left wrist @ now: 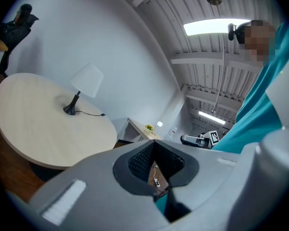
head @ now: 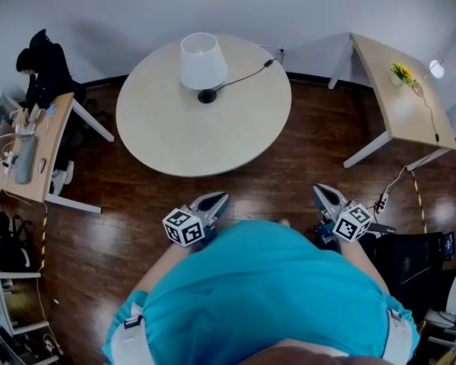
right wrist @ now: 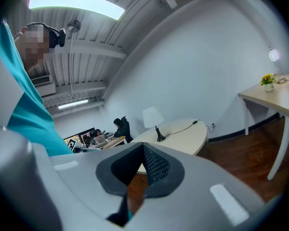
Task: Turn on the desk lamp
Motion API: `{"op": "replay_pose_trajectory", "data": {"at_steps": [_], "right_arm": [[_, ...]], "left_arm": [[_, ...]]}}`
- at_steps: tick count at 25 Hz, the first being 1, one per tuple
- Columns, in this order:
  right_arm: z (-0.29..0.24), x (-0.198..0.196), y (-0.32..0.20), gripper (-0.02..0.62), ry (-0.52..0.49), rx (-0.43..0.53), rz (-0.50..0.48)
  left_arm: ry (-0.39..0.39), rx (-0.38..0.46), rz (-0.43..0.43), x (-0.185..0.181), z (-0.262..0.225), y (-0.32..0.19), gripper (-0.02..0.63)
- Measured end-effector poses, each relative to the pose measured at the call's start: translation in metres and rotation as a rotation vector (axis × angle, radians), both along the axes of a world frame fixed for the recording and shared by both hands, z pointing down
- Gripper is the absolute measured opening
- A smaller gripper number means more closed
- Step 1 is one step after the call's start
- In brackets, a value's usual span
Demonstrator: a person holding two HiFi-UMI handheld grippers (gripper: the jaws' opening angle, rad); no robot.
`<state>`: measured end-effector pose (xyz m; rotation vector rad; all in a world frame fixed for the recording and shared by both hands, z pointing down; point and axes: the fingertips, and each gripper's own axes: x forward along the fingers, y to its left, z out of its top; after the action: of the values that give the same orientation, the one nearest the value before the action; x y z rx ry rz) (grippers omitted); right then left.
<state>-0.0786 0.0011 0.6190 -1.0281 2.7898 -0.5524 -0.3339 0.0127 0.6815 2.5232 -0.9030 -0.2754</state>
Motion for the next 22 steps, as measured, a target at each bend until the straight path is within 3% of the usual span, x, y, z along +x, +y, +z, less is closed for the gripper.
{"op": "replay_pose_trajectory", "data": {"at_steps": [3, 6, 10, 15, 22], "right_arm": [[0.005, 0.041, -0.026, 0.002, -0.005, 0.032, -0.035], [-0.001, 0.088, -0.055, 0.002, 0.002, 0.050, -0.066], [-0.020, 0.162, -0.102, 0.002, -0.003, 0.090, -0.105], [-0.021, 0.230, -0.139, 0.002, 0.012, 0.129, -0.113], [-0.004, 0.258, -0.196, 0.002, 0.002, 0.079, -0.077]], "left_arm": [[-0.027, 0.040, -0.049, 0.035, -0.009, -0.026, 0.106], [0.001, 0.037, -0.099, 0.084, -0.023, -0.056, 0.106], [0.004, 0.018, -0.103, 0.173, -0.033, -0.105, 0.106], [-0.034, 0.009, -0.069, 0.256, -0.038, -0.151, 0.106], [-0.065, -0.030, -0.015, 0.290, -0.033, -0.223, 0.106]]}}
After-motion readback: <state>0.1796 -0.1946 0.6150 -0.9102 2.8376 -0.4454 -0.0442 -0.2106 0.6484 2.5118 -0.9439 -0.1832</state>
